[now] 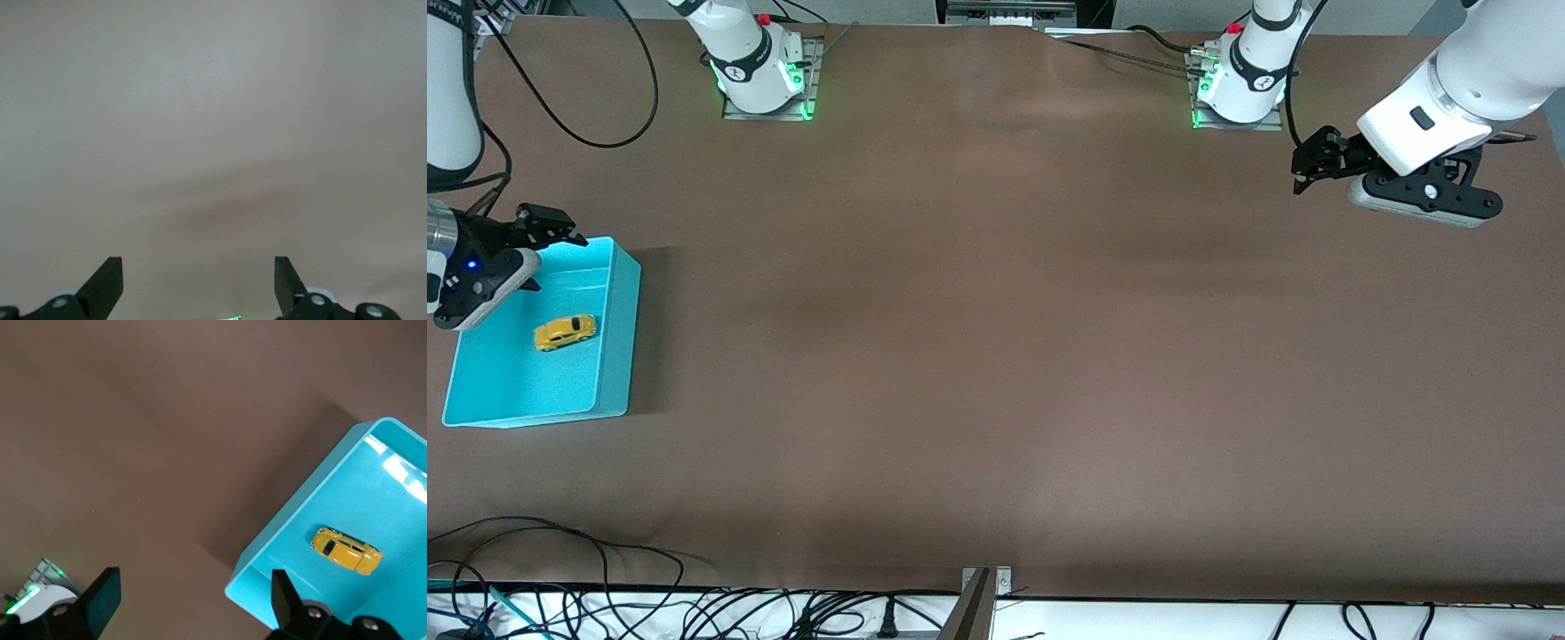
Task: Wind up and store yellow beetle car
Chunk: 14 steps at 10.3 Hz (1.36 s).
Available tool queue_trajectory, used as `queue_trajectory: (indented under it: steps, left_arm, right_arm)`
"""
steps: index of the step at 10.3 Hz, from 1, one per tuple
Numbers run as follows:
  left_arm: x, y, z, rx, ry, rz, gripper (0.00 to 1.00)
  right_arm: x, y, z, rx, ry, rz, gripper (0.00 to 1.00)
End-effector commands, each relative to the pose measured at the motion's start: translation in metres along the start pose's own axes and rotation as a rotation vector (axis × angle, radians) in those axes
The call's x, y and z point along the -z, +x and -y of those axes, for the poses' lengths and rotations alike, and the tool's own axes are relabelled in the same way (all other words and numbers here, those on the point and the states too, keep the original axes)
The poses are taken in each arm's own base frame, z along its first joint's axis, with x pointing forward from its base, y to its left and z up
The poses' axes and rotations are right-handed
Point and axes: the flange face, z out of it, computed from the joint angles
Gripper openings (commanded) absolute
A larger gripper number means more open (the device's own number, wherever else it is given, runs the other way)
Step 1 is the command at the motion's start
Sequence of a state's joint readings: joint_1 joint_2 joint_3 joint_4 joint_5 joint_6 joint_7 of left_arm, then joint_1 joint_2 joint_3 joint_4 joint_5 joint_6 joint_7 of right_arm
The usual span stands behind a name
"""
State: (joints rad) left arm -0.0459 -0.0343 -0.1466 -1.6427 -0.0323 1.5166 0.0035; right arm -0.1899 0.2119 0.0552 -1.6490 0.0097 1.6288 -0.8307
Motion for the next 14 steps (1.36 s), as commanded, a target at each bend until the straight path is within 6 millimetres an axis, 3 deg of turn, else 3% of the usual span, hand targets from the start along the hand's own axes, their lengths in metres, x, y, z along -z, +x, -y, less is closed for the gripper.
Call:
queue_trajectory:
  steps: [1,2,5,8,11,13,14]
  left_arm:
    - [0.008,-0.004,-0.002,0.01,-0.003,-0.001,1.0]
    - [0.008,-0.005,-0.003,0.007,-0.003,-0.003,1.0]
    - [0.008,-0.004,-0.001,0.01,0.0,-0.003,1.0]
    - [0.008,-0.004,-0.005,0.001,0.001,-0.003,1.0]
    - [0.007,-0.004,-0.006,-0.001,0.001,-0.001,1.0]
    - [0.007,-0.003,-0.005,0.002,0.0,-0.001,1.0]
    - [0.007,-0.004,-0.006,0.004,0.001,-0.001,1.0]
  right_arm:
    - [0.012,0.01,0.022,-0.127,0.009,-0.02,1.0]
    - [0.018,0.02,0.035,-0.167,0.006,-0.038,1.0]
    - [0.033,0.026,0.059,-0.374,-0.002,-0.07,1.0]
    - [0.042,0.014,0.092,-0.531,-0.031,-0.095,1.0]
    - [0.051,-0.003,0.111,-0.612,-0.053,-0.12,1.0]
    - [0.052,0.005,0.126,-0.643,-0.061,-0.107,1.0]
    - [0.052,0.004,0.125,-0.654,-0.062,-0.105,1.0]
